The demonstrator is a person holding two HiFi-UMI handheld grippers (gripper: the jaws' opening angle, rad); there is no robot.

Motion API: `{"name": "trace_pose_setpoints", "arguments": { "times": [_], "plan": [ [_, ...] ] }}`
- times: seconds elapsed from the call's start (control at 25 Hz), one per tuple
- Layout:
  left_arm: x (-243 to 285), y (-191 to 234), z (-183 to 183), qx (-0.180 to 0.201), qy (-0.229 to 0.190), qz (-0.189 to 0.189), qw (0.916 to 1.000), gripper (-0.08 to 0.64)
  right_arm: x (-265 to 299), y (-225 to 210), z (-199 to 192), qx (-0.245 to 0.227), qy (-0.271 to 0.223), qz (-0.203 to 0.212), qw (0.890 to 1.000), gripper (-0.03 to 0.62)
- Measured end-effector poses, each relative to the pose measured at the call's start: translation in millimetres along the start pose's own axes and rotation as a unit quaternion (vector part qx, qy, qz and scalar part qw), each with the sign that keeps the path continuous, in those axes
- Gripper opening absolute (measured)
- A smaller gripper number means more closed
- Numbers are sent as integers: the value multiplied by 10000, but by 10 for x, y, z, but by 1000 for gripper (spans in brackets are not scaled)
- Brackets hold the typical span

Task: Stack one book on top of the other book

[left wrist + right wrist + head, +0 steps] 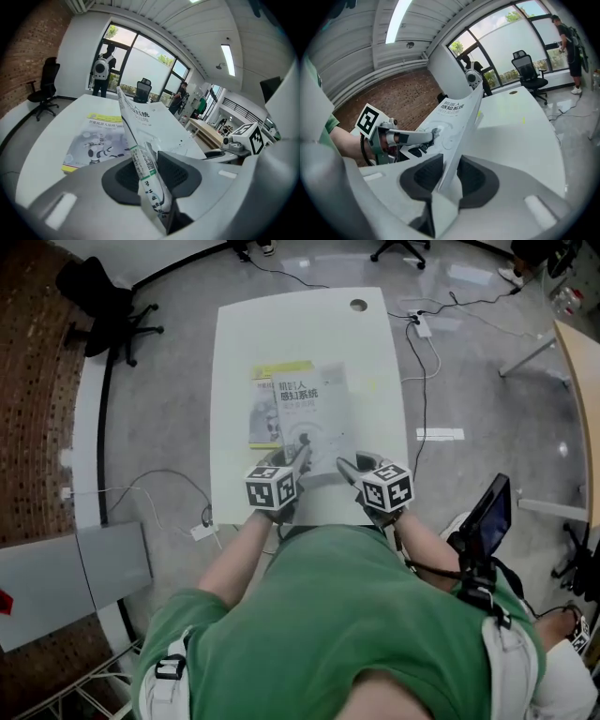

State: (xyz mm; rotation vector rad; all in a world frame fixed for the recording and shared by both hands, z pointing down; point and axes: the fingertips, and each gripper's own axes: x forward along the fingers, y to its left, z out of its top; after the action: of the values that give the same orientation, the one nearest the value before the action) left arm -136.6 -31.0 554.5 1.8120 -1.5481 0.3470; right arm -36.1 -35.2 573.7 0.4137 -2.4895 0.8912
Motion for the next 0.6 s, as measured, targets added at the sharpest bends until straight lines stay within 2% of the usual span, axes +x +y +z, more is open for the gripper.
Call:
{"name": "trace_pose_setpoints", "arguments": {
  "times": [0.28,0.6],
  "plan": [
    [-202,256,-27,-46,-64,411,9991,104,235,207,36,-196,141,220,9995,98],
    [-70,282,33,207,-22,261,9994,104,272,136,71,-138,74,-81,9998,98]
  ]
}}
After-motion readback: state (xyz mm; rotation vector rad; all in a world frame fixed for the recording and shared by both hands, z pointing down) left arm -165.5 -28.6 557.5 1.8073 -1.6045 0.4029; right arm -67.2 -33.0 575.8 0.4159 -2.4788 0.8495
